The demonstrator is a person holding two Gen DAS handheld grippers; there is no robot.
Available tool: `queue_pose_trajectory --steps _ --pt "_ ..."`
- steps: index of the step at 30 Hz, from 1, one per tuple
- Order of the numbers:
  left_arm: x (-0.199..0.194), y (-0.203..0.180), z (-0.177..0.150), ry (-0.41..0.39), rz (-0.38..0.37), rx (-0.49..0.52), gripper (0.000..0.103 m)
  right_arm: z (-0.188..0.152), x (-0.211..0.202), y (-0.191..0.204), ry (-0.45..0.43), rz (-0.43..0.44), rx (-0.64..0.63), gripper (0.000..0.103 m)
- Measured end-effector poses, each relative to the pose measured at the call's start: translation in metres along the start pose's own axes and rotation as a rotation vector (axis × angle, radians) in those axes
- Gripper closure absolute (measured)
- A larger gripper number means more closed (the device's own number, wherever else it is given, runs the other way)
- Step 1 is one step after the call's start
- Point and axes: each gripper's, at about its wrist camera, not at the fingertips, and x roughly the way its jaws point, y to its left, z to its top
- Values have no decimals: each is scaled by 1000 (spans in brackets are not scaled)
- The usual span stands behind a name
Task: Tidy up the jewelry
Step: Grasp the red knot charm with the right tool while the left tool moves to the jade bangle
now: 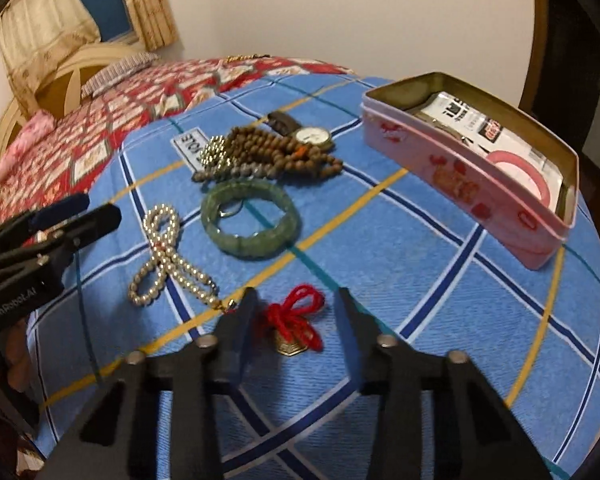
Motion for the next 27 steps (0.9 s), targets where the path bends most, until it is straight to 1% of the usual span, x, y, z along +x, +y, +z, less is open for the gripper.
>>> queue_pose_trajectory --steps 1,2,5,7,9,12,13,15,16,19,23,25,27 --pt "0 -1 0 -2 -7 3 39 0 -1 2 0 6 -11 77" --pt "-1 -2 1 -2 -16 8 39 -1 0 4 4 9 -23 90" --pt "-2 -9 3 -12 -48 32 39 -1 -3 5 -13 2 -26 91" --pt "-3 -15 6 -18 -81 44 39 -1 -11 -1 -59 30 7 92" --pt "-1 -23 9 -14 -121 57 39 -3 -24 -12 -135 80 63 92" --pt "8 -39 16 19 -183 65 39 -6 -38 -24 -224 95 132 92" --pt "15 -47 19 46 -215 65 39 -8 -42 -28 -247 91 156 92" --pt "22 -57 22 72 -239 64 39 -9 -45 -34 -268 85 196 92" --pt "27 -63 23 88 -235 67 39 -9 -45 -38 -272 86 215 92" --pt "43 -78 25 122 -173 91 39 -8 -44 -43 -270 97 245 92" --pt "62 -83 27 186 -161 77 39 -8 -42 -45 -261 108 253 92" --pt "72 -82 27 224 -178 55 39 -8 -41 -46 -253 110 255 92" --pt "72 -81 29 213 -186 36 39 -10 -41 -47 -249 114 260 91"
